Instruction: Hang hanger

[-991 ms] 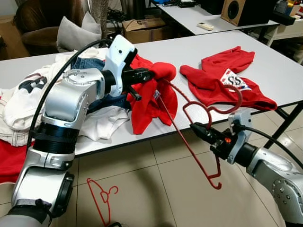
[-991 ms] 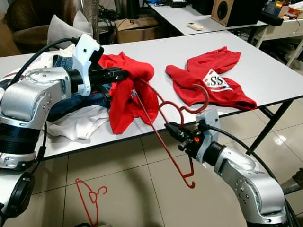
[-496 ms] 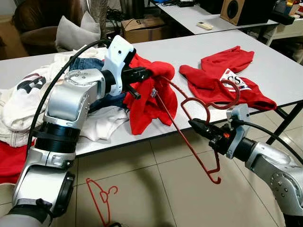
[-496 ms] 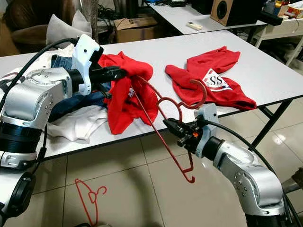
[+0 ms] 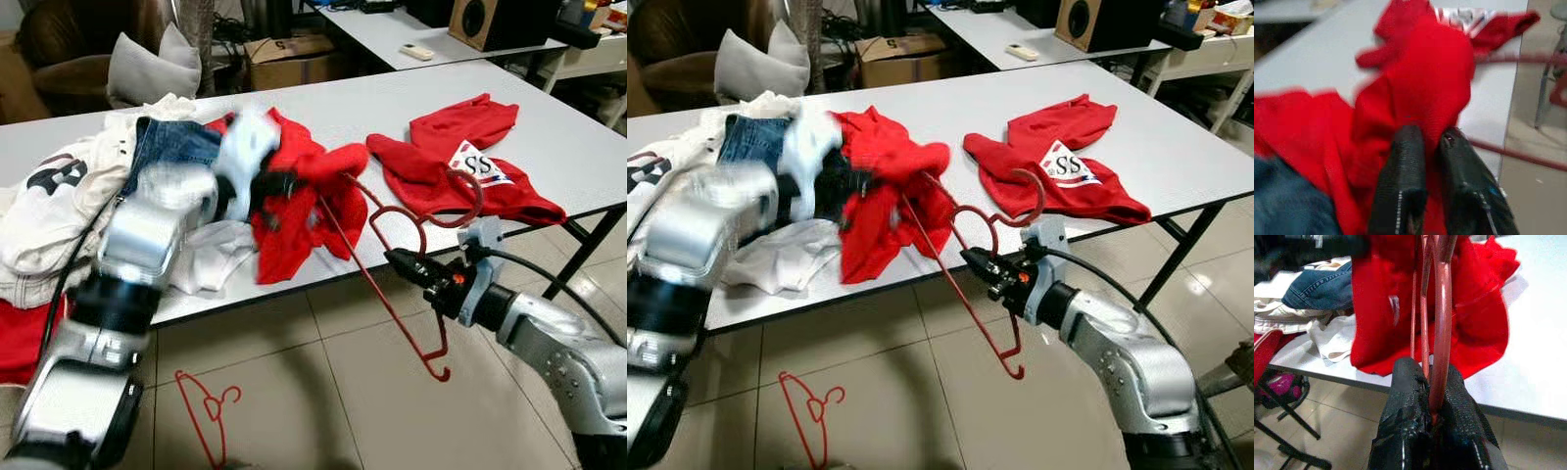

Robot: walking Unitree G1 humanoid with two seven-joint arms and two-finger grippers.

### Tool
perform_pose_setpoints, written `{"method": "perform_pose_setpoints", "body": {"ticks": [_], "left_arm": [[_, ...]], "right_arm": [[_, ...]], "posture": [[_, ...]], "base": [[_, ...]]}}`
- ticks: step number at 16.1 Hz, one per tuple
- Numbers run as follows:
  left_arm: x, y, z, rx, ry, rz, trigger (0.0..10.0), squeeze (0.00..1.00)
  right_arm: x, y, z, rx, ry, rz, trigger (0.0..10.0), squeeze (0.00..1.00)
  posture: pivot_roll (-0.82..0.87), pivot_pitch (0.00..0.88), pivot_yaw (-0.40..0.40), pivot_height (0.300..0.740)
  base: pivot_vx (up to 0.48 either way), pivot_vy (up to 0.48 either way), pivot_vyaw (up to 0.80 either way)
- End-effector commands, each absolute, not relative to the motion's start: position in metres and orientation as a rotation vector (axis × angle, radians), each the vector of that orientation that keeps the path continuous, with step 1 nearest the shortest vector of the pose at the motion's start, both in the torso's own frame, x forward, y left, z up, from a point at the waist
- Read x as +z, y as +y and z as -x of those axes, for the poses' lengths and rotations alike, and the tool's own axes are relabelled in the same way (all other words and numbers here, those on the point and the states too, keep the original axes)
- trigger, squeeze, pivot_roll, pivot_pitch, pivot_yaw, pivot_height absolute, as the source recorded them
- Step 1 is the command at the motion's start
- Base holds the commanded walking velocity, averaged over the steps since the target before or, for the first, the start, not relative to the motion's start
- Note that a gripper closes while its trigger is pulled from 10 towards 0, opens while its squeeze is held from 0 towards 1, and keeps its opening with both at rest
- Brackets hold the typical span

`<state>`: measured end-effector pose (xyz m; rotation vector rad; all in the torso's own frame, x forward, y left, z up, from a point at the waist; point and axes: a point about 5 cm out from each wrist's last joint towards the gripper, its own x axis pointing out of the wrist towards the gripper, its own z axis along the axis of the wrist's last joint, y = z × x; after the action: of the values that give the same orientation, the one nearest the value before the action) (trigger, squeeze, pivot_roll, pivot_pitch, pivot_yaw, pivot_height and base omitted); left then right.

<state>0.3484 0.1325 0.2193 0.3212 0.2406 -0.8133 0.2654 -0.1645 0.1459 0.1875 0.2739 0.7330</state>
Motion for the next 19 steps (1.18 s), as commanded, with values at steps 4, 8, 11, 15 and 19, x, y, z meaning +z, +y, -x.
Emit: {"method": "perform_pose_setpoints", "body": {"ticks": [4,8,11,15,19], "left_arm": [[0.212,0.124,-0.345,-0.758,0.229,-0.331,10.0,1.00],[0.202,0.130,-0.342,-0.641,0.244,-0.332,10.0,0.00],[0.188,0.143,-0.341,-0.467,0.281,-0.275,10.0,0.00],[0.172,0.131,-0.329,-0.530,0.328,-0.138,4.2,0.00],[0.166,0.118,-0.321,-0.555,0.346,-0.049,3.6,0.00]], "right_arm": [[0.150,-0.155,-0.275,0.767,0.241,-0.215,10.0,0.00],[0.149,-0.153,-0.276,0.770,0.242,-0.222,10.0,0.00],[0.150,-0.153,-0.277,0.773,0.235,-0.231,10.0,0.00],[0.151,-0.153,-0.279,0.767,0.226,-0.235,10.0,0.00],[0.153,-0.153,-0.280,0.765,0.219,-0.237,10.0,0.00]], "posture": [[-0.16,0.000,0.023,0.740],[-0.15,0.000,0.020,0.740],[-0.15,0.000,0.022,0.740],[-0.15,0.000,0.020,0.740],[-0.14,0.000,0.022,0.740]], "base": [[0.000,0.000,0.00],[0.000,0.000,0.00],[0.000,0.000,0.00],[0.000,0.000,0.00],[0.000,0.000,0.00]]}}
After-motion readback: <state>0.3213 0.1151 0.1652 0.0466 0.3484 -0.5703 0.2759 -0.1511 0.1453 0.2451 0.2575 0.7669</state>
